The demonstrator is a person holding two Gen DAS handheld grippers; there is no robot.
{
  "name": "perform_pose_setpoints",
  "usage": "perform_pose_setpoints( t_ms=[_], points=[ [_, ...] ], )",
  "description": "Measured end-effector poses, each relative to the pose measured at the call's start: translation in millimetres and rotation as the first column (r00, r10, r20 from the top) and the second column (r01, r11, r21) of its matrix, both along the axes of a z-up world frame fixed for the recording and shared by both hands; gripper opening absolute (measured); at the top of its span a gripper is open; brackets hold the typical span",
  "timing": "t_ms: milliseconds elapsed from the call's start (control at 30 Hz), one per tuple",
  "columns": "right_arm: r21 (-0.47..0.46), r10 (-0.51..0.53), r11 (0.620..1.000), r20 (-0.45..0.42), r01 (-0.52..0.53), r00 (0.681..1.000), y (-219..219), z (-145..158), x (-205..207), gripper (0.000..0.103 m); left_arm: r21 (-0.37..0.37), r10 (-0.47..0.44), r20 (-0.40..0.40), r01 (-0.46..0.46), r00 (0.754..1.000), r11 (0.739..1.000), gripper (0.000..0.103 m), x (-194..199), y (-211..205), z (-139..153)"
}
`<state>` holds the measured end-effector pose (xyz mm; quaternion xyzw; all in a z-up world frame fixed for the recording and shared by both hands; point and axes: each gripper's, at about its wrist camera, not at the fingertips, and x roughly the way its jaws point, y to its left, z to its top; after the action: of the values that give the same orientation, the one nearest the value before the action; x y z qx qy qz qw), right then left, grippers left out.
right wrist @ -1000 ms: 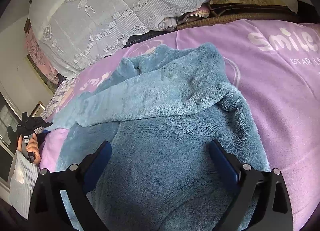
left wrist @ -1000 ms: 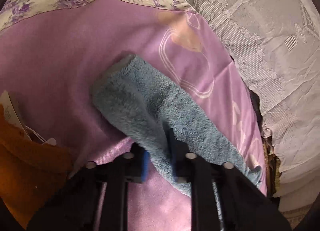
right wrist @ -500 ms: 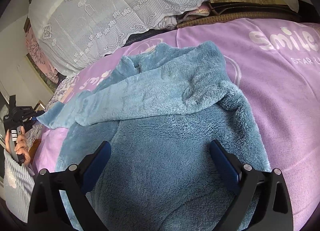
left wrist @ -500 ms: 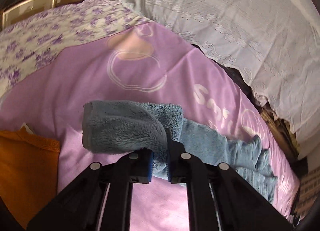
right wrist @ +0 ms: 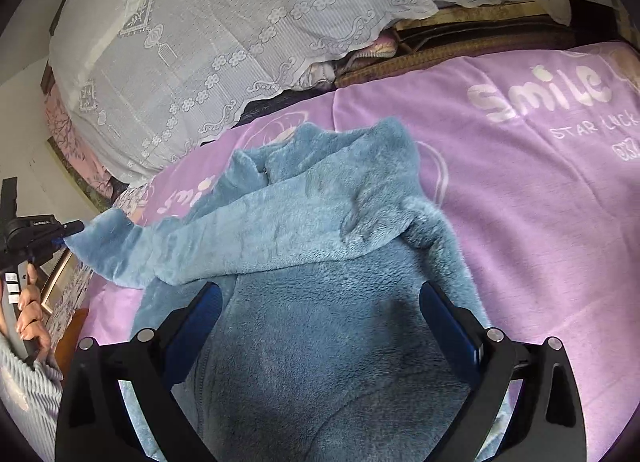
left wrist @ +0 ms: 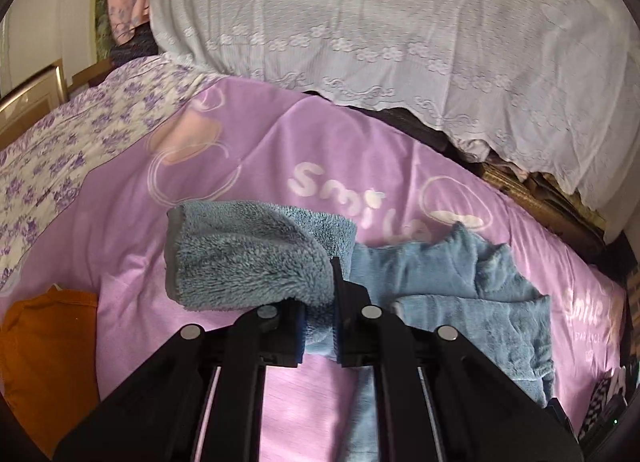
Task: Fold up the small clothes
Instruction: 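Grasp the sleeve cuff with the left tool and fold it across the body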
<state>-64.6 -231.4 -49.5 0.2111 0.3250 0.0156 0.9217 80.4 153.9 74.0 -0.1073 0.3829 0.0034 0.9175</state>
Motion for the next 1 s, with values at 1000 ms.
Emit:
perform_pose_setpoints(
  t_ms=[1000],
  points=[
    [0.231,-0.138,0.965,0.055,0.121,0.989,-56.4,18.4,-25.4,0.099,0.105,-0.277,-0.016,0.277,0.961,0.955,0.009,-1.3,-224.1,2.6]
  ],
)
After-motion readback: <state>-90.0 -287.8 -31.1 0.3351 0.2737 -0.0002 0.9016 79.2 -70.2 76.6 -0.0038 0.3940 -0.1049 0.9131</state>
